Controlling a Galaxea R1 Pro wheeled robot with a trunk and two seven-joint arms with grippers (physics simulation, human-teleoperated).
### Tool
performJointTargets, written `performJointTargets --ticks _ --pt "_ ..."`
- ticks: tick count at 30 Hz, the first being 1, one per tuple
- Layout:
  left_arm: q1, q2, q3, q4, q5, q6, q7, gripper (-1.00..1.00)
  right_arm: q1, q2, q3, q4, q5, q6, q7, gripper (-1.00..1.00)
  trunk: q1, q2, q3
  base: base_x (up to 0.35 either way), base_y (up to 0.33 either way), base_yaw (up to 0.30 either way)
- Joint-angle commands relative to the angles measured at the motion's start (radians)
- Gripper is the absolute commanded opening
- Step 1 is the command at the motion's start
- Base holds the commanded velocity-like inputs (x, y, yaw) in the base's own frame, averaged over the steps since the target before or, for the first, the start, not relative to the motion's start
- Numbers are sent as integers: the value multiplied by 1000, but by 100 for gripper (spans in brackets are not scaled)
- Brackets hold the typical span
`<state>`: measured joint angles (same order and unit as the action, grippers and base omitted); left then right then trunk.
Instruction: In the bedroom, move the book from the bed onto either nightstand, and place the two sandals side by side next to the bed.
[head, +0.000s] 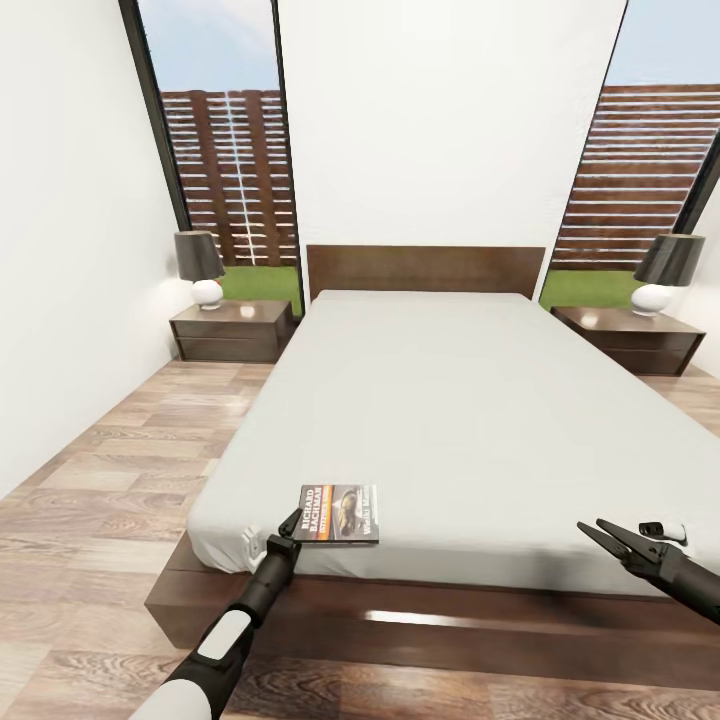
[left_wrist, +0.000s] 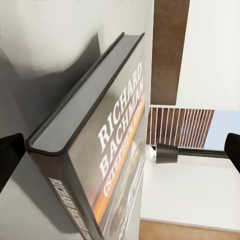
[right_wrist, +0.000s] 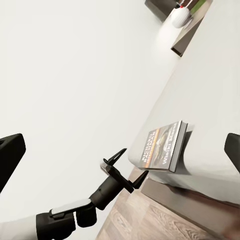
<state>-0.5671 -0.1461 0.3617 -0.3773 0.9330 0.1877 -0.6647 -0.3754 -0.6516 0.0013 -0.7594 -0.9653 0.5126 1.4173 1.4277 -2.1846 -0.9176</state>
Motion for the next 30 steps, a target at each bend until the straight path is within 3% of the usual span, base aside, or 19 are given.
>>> performJointTargets --ticks 1,30 --pt "-1 1 3 -1 9 12 -3 100 0 0 1 0 -4 10 2 100 0 0 -1 0 0 0" --pt "-1 14 2 -2 9 21 4 100 0 0 2 0 -4 10 2 100 0 0 -1 0 0 0"
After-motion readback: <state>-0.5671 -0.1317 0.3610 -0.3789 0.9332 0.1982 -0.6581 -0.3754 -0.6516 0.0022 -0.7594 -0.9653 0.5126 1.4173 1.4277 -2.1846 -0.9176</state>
